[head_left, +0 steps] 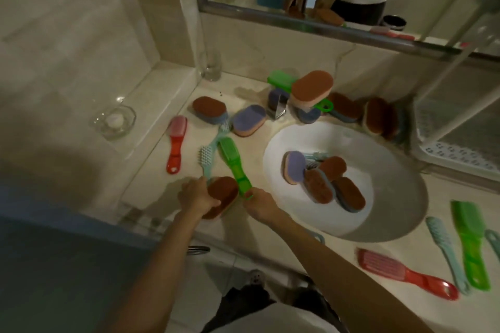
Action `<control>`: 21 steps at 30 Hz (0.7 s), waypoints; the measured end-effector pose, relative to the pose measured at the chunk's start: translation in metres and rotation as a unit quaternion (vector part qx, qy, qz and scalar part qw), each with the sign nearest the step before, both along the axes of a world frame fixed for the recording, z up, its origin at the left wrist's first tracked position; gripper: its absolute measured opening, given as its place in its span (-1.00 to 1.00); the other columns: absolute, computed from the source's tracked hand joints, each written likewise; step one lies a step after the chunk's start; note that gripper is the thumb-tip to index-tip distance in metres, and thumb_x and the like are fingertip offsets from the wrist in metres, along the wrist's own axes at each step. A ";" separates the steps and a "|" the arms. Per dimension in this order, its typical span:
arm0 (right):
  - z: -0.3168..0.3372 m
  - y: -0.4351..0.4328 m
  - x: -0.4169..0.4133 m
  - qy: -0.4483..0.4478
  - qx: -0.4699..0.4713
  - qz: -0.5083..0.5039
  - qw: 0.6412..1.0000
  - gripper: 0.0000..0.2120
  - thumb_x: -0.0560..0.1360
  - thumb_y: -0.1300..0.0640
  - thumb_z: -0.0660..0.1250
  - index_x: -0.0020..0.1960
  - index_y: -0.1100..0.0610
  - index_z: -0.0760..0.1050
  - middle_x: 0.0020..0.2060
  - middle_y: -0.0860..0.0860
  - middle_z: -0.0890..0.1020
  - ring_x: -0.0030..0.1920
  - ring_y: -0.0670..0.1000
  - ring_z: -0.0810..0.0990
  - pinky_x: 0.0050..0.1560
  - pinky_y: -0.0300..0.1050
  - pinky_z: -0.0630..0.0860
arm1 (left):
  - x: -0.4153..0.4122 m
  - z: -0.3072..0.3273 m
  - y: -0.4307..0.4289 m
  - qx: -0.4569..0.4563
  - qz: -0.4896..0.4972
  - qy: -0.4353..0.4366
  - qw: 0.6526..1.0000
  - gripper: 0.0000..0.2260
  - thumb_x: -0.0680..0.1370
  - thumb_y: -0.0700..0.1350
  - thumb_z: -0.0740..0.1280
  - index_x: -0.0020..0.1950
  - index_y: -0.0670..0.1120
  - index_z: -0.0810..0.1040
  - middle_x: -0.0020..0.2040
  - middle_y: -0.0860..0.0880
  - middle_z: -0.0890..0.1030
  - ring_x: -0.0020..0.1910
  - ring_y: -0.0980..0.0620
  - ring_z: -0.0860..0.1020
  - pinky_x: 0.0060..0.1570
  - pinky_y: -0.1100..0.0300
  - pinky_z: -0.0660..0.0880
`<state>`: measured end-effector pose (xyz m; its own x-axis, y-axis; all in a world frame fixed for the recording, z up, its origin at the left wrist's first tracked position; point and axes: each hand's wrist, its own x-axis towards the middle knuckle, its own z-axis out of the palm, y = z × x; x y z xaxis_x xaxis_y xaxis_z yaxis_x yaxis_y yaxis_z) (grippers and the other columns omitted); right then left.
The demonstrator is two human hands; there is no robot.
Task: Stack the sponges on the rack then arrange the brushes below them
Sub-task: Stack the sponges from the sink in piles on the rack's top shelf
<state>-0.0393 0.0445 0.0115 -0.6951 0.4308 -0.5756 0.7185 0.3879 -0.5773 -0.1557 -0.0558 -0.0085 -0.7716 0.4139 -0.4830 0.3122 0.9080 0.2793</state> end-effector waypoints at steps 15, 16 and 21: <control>0.038 0.069 -0.023 0.213 -0.023 -0.381 0.900 -0.83 0.49 0.16 0.26 0.04 0.21 0.48 -0.08 0.17 0.63 -0.07 0.16 0.62 0.09 0.15 0.56 | -0.024 0.058 0.051 0.269 0.124 -0.144 0.944 -0.51 0.42 -0.14 0.42 0.27 -0.23 0.33 0.08 -0.06 0.48 0.04 -0.08 0.51 -0.02 0.13 0.46; 0.050 0.079 -0.027 0.242 -0.065 -0.427 0.869 -0.83 0.51 0.14 0.26 0.05 0.21 0.44 -0.05 0.16 0.59 -0.08 0.12 0.59 0.09 0.09 0.57 | -0.029 0.068 0.064 0.299 0.124 -0.141 0.935 -0.51 0.42 -0.10 0.43 0.27 -0.22 0.36 0.11 -0.07 0.52 0.04 -0.08 0.53 0.02 0.09 0.51; 0.087 0.129 -0.048 0.252 0.172 -0.462 0.833 -0.51 0.45 0.09 0.37 0.26 0.26 0.28 0.22 0.19 0.38 0.21 0.18 0.40 0.23 0.05 0.38 | -0.042 0.121 0.120 0.389 0.124 -0.133 0.903 -0.56 0.50 -0.06 0.36 0.28 -0.18 0.29 0.07 -0.06 0.43 -0.01 -0.04 0.45 -0.08 0.12 0.40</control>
<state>-0.0875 0.1739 0.0980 -0.0901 0.9950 -0.0428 0.5026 0.0084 -0.8645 -0.1976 0.0645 0.1129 -0.7867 0.5378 -0.3031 -0.0462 0.4383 0.8976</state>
